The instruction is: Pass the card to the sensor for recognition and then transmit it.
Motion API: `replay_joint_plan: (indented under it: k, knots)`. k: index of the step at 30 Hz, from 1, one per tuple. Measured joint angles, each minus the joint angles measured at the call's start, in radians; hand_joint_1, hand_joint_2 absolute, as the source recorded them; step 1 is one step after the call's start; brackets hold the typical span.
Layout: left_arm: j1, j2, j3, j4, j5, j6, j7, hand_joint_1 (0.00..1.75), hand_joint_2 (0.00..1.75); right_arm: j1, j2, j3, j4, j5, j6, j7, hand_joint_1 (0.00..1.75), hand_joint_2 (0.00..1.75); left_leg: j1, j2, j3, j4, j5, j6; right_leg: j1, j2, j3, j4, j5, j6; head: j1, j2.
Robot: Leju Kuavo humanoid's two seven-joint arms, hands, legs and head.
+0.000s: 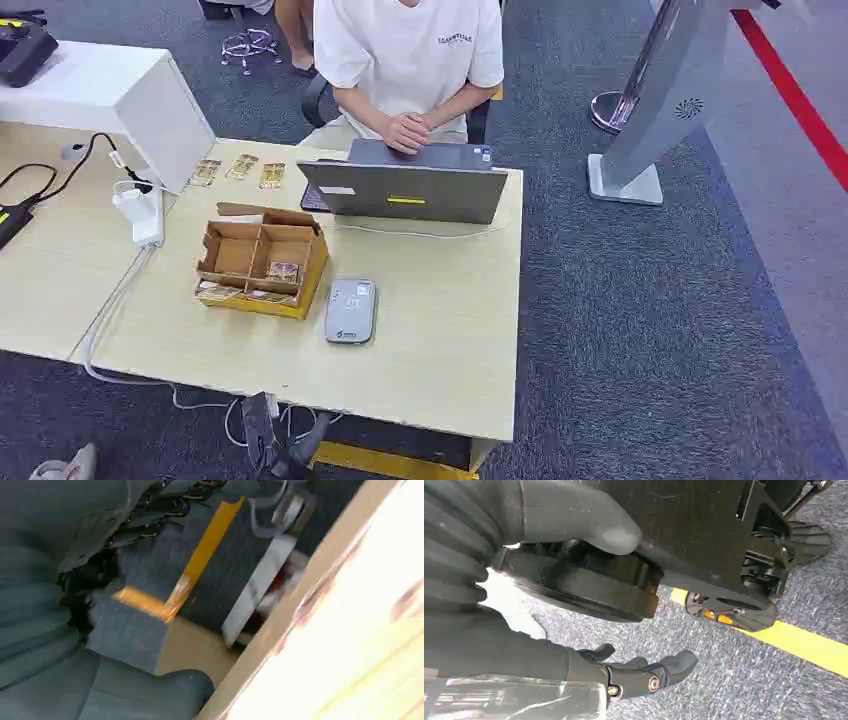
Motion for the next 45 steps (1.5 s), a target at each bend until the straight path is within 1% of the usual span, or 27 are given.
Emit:
replay_joint_plan:
  k: [1,3,8,9,10,11,12,13,14,15,16,17,18,19,20,21,23,26,30,38,45]
  knots:
    - [0.007,0.009,-0.027,0.000,0.003,-0.033,0.005,0.00,1.75,0.000,0.000,0.004,0.001,0.002,0.000,0.000,0.00,1.75,0.000,0.000,0.000,0.000,0.000,0.000,0.000,0.000,0.000,0.000,0.000,0.001,0.000,0.000]
    - [0.010,0.021,-0.060,0.000,0.006,-0.060,0.009,0.00,1.75,-0.001,0.000,0.008,0.002,0.003,0.000,0.000,0.00,1.75,0.000,0.000,0.000,0.001,0.000,0.000,0.000,0.000,0.000,0.000,0.001,0.001,0.000,0.000]
    - [0.010,0.034,-0.101,0.000,0.011,-0.069,0.015,0.00,1.75,-0.002,0.000,0.015,0.005,0.005,0.000,0.003,0.00,1.75,0.000,0.000,0.000,0.001,0.000,0.001,0.000,0.000,0.000,0.000,0.001,0.002,0.000,0.000]
    - [0.010,0.036,-0.105,0.000,0.003,-0.080,0.028,0.00,1.75,-0.003,0.000,0.016,0.005,0.010,0.000,0.004,0.00,1.75,0.000,0.000,0.000,0.001,0.000,0.001,0.000,0.000,0.000,0.000,0.001,0.002,0.000,0.000]
    - [0.011,0.042,-0.121,0.000,-0.030,-0.126,0.059,0.00,1.75,-0.005,0.000,0.020,0.005,0.022,0.000,0.011,0.00,1.75,0.000,0.000,0.000,0.001,0.000,0.001,0.000,0.000,0.000,0.000,0.001,0.002,0.000,0.000]
    - [0.011,0.060,-0.157,0.000,-0.097,-0.220,0.086,0.00,1.75,-0.008,0.000,0.027,0.005,0.038,0.000,0.020,0.00,1.75,0.000,0.000,0.000,0.001,0.001,0.001,0.000,0.000,0.000,0.000,0.001,0.002,0.000,0.000]
    - [-0.002,0.081,-0.200,0.000,-0.175,-0.320,0.099,0.00,1.75,-0.012,-0.002,0.036,0.005,0.053,0.000,0.027,0.00,1.75,0.000,0.000,0.000,0.001,0.001,0.002,0.000,0.000,0.000,0.000,0.001,0.002,0.000,0.000]
    - [-0.033,0.148,-0.303,0.010,-0.349,-0.523,0.103,0.00,1.75,-0.018,-0.003,0.054,0.005,0.080,0.000,0.038,0.00,1.75,0.000,0.000,0.000,0.001,0.002,0.001,0.000,0.000,0.000,0.000,0.002,0.001,0.001,0.000]
    - [-0.053,0.181,-0.378,0.036,-0.457,-0.634,0.091,0.00,1.75,-0.022,-0.004,0.064,0.005,0.093,0.000,0.044,0.00,1.75,0.000,0.001,0.000,0.001,0.002,0.000,0.000,0.002,-0.001,0.000,0.002,0.000,0.002,0.000]
    - [-0.106,0.246,-0.494,0.067,-0.613,-0.803,0.034,0.00,1.75,-0.026,-0.007,0.079,0.005,0.110,0.000,0.049,0.00,1.75,-0.001,0.001,0.000,0.001,0.003,-0.001,0.000,0.002,-0.002,0.001,0.003,-0.001,0.000,0.000]
    - [-0.167,0.308,-0.605,0.099,-0.747,-0.954,-0.036,0.00,1.75,-0.028,-0.010,0.093,0.006,0.123,0.000,0.056,0.00,1.75,-0.001,0.001,0.000,0.001,0.004,-0.001,0.000,0.001,-0.002,0.001,0.003,-0.001,-0.001,0.000]
    - [-0.221,0.340,-0.683,0.129,-0.827,-1.039,-0.092,0.00,1.75,-0.033,-0.013,0.104,0.006,0.135,-0.001,0.058,0.00,1.75,0.001,0.001,0.000,0.001,0.005,-0.002,0.002,0.001,-0.002,0.001,0.004,-0.002,-0.001,0.000]
    - [-0.269,0.362,-0.742,0.155,-0.883,-1.098,-0.136,0.00,1.75,-0.038,-0.015,0.115,0.006,0.143,-0.001,0.064,0.00,1.75,0.001,0.001,0.000,0.001,0.005,-0.003,0.002,0.001,-0.002,0.002,0.005,-0.003,-0.001,0.000]
    - [-0.340,0.390,-0.797,0.183,-0.922,-1.142,-0.168,0.00,1.75,-0.044,-0.016,0.126,0.005,0.151,-0.001,0.066,0.00,1.75,0.002,0.001,0.000,0.000,0.006,-0.004,0.003,0.001,-0.002,0.002,0.006,-0.005,-0.001,0.000]
    - [-0.390,0.405,-0.853,0.210,-0.946,-1.179,-0.184,0.00,1.75,-0.047,-0.016,0.138,0.006,0.158,-0.001,0.066,0.00,1.75,0.002,0.001,0.000,0.000,0.006,-0.004,0.004,0.001,-0.001,0.002,0.006,-0.004,-0.001,0.000]
    - [-0.436,0.420,-0.901,0.232,-0.958,-1.202,-0.186,0.00,1.75,-0.050,-0.017,0.148,0.005,0.161,-0.001,0.066,0.00,1.75,0.002,0.000,0.000,0.000,0.007,-0.005,0.005,0.000,-0.001,0.002,0.006,-0.004,-0.001,0.000]
    - [-0.492,0.432,-0.964,0.263,-0.960,-1.221,-0.177,0.00,1.75,-0.054,-0.017,0.159,0.005,0.164,-0.001,0.066,0.00,1.75,0.002,0.001,0.000,0.000,0.007,-0.005,0.004,0.001,0.000,0.003,0.007,-0.004,-0.002,0.000]
    - [-0.529,0.442,-1.021,0.295,-0.956,-1.228,-0.164,0.00,1.75,-0.059,-0.017,0.173,0.005,0.169,-0.001,0.066,0.00,1.75,0.002,0.001,0.000,0.000,0.008,-0.005,0.004,0.001,0.000,0.003,0.007,-0.004,0.000,0.000]
    - [-0.551,0.451,-1.054,0.320,-0.956,-1.230,-0.163,0.00,1.75,-0.060,-0.017,0.185,0.005,0.170,-0.001,0.066,0.00,1.75,0.001,0.001,-0.001,0.000,0.007,-0.005,0.004,0.001,0.000,0.003,0.007,-0.004,0.000,0.000]
    - [-0.599,0.465,-1.111,0.337,-0.997,-1.288,-0.172,0.00,1.75,-0.058,-0.019,0.196,0.006,0.171,-0.001,0.077,0.00,1.75,0.002,0.001,-0.001,0.000,0.008,-0.005,0.004,0.001,-0.002,0.003,0.007,-0.004,0.000,0.000]
    - [-0.620,0.469,-1.130,0.341,-1.007,-1.300,-0.178,0.00,1.75,-0.059,-0.020,0.197,0.006,0.171,-0.001,0.078,0.00,1.75,0.002,0.001,-0.001,0.000,0.008,-0.005,0.004,0.001,-0.001,0.003,0.007,-0.004,0.000,0.000]
